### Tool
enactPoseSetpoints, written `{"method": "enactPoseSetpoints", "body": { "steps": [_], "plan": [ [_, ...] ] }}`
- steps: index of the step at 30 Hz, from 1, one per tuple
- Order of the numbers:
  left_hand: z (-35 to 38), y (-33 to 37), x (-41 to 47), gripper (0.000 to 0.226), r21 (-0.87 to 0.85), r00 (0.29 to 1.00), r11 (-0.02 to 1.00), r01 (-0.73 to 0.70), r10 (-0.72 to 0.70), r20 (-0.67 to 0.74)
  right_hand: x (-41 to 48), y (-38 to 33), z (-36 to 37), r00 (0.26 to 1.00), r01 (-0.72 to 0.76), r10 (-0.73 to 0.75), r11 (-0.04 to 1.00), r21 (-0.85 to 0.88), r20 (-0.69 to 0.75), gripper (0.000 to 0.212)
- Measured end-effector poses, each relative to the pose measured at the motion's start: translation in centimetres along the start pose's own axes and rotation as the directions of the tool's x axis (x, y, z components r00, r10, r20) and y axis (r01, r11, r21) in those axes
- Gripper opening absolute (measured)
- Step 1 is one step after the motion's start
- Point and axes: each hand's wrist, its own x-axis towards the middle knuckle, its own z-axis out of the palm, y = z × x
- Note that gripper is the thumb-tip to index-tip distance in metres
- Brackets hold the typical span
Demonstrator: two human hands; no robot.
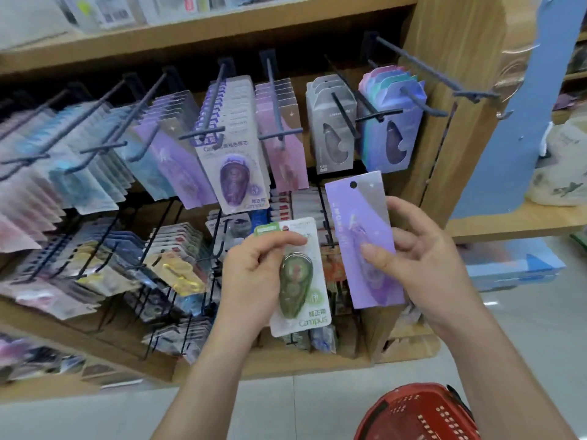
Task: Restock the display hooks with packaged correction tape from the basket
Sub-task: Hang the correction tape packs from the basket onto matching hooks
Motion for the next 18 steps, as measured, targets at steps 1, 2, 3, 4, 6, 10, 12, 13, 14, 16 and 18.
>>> {"method": "enactPoseSetpoints", "body": {
  "steps": [1, 2, 3, 4, 6, 10, 12, 13, 14, 16, 18],
  "plan": [
    [-0.2, 0.0, 0.0, 0.050, -0.002, 1.000, 1.000, 0.006, -0.006, 0.006, 0.0, 0.2, 0.3, 1.000, -0.005, 0.005, 1.000, -0.002, 0.029, 0.055],
    [-0.4, 0.2, 0.0, 0.042, -0.003, 1.000, 1.000, -0.003, 0.003, 0.016, -0.1, 0.2, 0.7, 0.998, -0.004, 0.004, 1.000, -0.010, 0.059, 0.048],
    [-0.6, 0.6, -0.1, 0.030, -0.010, 0.999, 1.000, -0.026, 0.027, 0.041, -0.2, 0.3, 1.1, 0.996, 0.004, -0.001, 1.000, -0.030, 0.091, 0.042],
    [-0.7, 1.0, -0.1, 0.016, -0.011, 0.996, 0.998, -0.063, 0.064, 0.061, -0.2, 0.5, 1.3, 0.993, 0.008, -0.002, 0.998, -0.054, 0.119, 0.040],
    [-0.9, 1.7, -0.3, 0.010, -0.026, 0.995, 0.996, -0.086, 0.087, 0.047, -0.3, 0.7, 1.6, 0.986, 0.019, 0.000, 0.994, -0.111, 0.165, 0.043],
    [-1.2, 2.6, -0.6, 0.026, -0.008, 0.994, 0.994, -0.108, 0.108, -0.014, -0.3, 0.6, 2.0, 0.963, 0.045, 0.007, 0.981, -0.187, 0.271, 0.040],
    [-1.6, 2.6, -0.9, 0.028, -0.021, 0.992, 0.993, -0.119, 0.119, -0.030, -0.3, 0.3, 2.2, 0.945, 0.067, 0.007, 0.974, -0.215, 0.326, 0.041],
    [-1.9, 2.7, -1.0, 0.029, -0.030, 0.992, 0.992, -0.119, 0.118, -0.040, -0.3, 0.3, 2.3, 0.937, 0.084, 0.001, 0.970, -0.228, 0.349, 0.042],
    [-2.2, 2.7, -1.2, 0.031, -0.034, 0.991, 0.991, -0.126, 0.125, -0.050, -0.4, 0.2, 2.5, 0.928, 0.102, -0.006, 0.965, -0.240, 0.371, 0.041],
    [-3.0, 2.8, -1.6, 0.035, -0.030, 0.986, 0.989, -0.147, 0.144, -0.086, -0.4, 0.3, 2.9, 0.914, 0.124, 0.007, 0.947, -0.295, 0.406, 0.035],
    [-4.1, 2.8, -1.8, 0.035, -0.018, 0.975, 0.986, -0.165, 0.160, -0.157, -0.3, 0.6, 3.5, 0.899, 0.136, 0.059, 0.904, -0.405, 0.434, 0.029]
  ]
}}
